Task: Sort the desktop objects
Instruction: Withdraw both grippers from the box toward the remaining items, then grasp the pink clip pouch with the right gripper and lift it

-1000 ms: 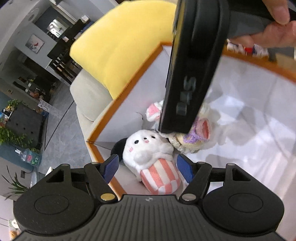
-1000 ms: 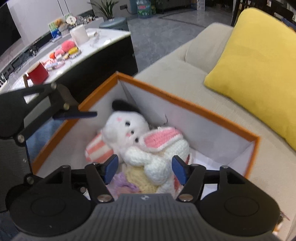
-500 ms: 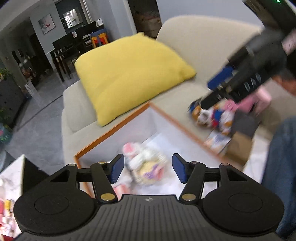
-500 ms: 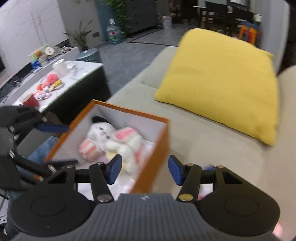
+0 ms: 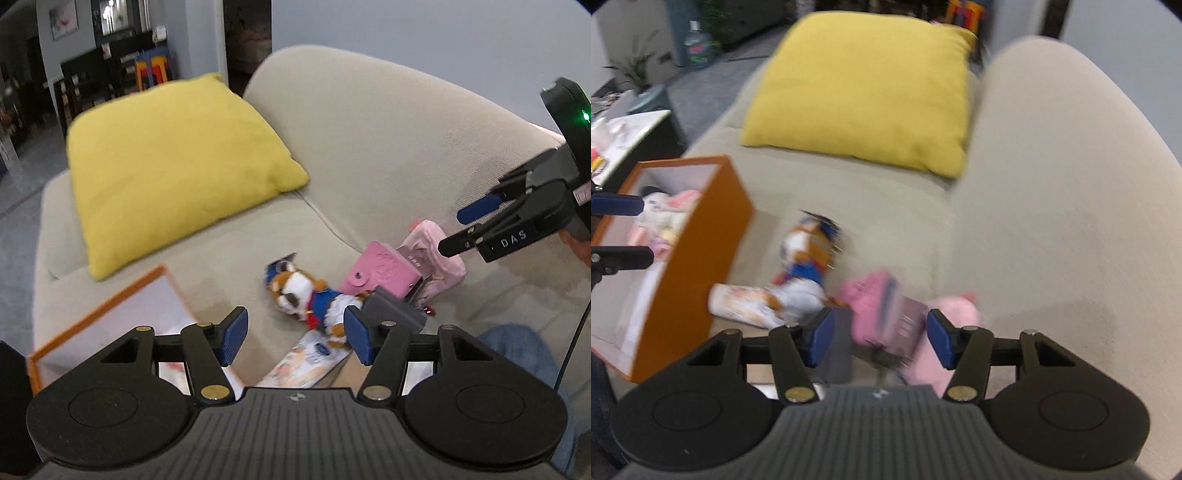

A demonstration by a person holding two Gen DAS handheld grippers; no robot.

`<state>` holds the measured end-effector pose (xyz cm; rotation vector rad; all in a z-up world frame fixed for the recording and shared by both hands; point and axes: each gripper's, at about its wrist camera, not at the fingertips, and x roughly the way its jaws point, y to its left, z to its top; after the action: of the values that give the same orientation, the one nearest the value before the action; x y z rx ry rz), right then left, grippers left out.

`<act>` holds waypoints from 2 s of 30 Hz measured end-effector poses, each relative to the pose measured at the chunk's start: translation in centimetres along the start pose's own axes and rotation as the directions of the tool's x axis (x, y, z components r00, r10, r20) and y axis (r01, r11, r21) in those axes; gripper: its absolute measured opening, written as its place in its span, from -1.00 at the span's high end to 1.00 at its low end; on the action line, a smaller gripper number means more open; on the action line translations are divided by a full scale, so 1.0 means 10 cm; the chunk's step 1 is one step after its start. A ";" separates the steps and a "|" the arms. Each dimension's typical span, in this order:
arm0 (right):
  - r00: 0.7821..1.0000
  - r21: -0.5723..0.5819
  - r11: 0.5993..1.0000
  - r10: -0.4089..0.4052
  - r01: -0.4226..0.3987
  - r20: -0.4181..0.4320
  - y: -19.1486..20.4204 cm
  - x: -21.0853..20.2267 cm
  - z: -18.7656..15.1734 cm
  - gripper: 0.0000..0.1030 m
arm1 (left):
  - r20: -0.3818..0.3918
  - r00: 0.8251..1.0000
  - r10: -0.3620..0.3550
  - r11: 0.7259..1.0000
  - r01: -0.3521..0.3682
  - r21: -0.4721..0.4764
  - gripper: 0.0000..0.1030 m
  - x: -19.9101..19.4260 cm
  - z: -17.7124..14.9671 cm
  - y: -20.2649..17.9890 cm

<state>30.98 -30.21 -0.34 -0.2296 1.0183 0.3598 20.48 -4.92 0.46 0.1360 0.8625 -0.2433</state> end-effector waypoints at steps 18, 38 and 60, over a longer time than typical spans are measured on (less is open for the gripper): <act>0.970 -0.118 0.972 -0.215 0.202 -0.113 0.01 0.70 -0.12 0.26 | -0.093 0.996 -0.002 1.000 0.004 0.016 -0.32 0.52 0.06 -0.04; 0.973 -0.047 0.982 -0.174 0.182 0.151 0.10 -0.35 0.33 0.77 | 0.002 0.998 0.068 0.998 -0.068 0.004 -0.32 0.03 0.04 0.05; 1.000 -0.065 0.998 -0.012 0.013 0.024 0.22 0.34 0.15 0.35 | -0.078 0.996 0.034 0.999 -0.033 0.005 -0.15 0.44 -0.05 0.14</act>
<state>32.91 -27.06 -2.59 -0.2898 0.9825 0.3841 23.28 -4.13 -3.22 0.1641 0.9366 -0.2091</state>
